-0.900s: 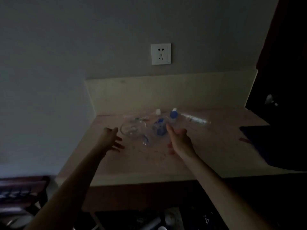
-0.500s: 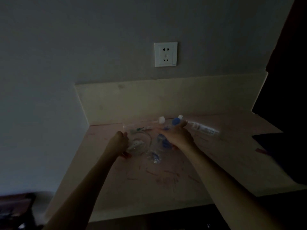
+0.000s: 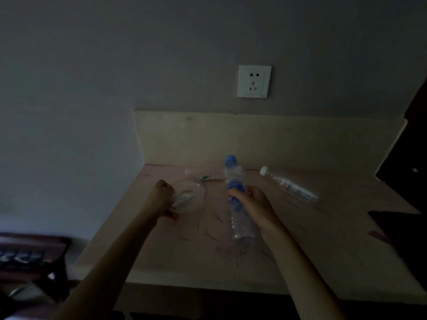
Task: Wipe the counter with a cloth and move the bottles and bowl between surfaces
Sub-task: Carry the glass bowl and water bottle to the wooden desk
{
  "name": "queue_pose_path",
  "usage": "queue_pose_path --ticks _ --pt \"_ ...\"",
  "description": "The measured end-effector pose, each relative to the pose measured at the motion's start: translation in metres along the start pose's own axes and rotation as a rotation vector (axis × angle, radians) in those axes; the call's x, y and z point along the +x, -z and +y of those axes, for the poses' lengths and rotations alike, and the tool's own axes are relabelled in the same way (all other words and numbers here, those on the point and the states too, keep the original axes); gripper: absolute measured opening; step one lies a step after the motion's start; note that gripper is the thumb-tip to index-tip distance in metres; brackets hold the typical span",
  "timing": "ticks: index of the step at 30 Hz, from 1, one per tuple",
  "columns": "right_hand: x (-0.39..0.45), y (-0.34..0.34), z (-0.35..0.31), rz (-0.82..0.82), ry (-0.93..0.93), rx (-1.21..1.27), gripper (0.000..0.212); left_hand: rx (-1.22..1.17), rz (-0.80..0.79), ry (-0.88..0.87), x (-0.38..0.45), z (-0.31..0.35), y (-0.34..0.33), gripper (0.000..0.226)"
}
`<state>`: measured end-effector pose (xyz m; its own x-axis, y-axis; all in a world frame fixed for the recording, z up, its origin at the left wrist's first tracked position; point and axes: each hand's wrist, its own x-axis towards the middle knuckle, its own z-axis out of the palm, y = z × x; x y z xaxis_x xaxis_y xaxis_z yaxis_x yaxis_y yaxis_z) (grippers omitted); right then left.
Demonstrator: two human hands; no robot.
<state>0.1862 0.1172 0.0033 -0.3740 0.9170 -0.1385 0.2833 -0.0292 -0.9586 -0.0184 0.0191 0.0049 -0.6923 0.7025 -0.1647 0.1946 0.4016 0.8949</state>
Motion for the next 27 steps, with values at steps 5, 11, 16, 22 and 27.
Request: queue_pose_path --ticks 5,11,16,22,27 --pt "-0.050 -0.036 -0.011 -0.368 0.103 0.291 0.024 -0.106 0.100 0.007 -0.045 -0.032 0.063 0.014" --pt "-0.102 -0.130 -0.005 -0.794 0.118 0.486 0.069 -0.204 0.421 0.042 -0.150 -0.093 0.159 0.027" --pt "-0.163 -0.237 0.024 -1.066 0.184 0.209 0.075 -0.290 0.674 0.256 -0.263 -0.174 0.214 0.018" --pt "-0.238 -0.340 0.098 -1.321 0.189 -0.101 0.054 -0.378 0.937 0.488 -0.360 -0.292 0.250 0.025" --pt "-0.291 -0.411 0.150 -1.321 0.087 -0.242 0.061 -0.488 1.094 0.640 -0.410 -0.388 0.281 0.024"
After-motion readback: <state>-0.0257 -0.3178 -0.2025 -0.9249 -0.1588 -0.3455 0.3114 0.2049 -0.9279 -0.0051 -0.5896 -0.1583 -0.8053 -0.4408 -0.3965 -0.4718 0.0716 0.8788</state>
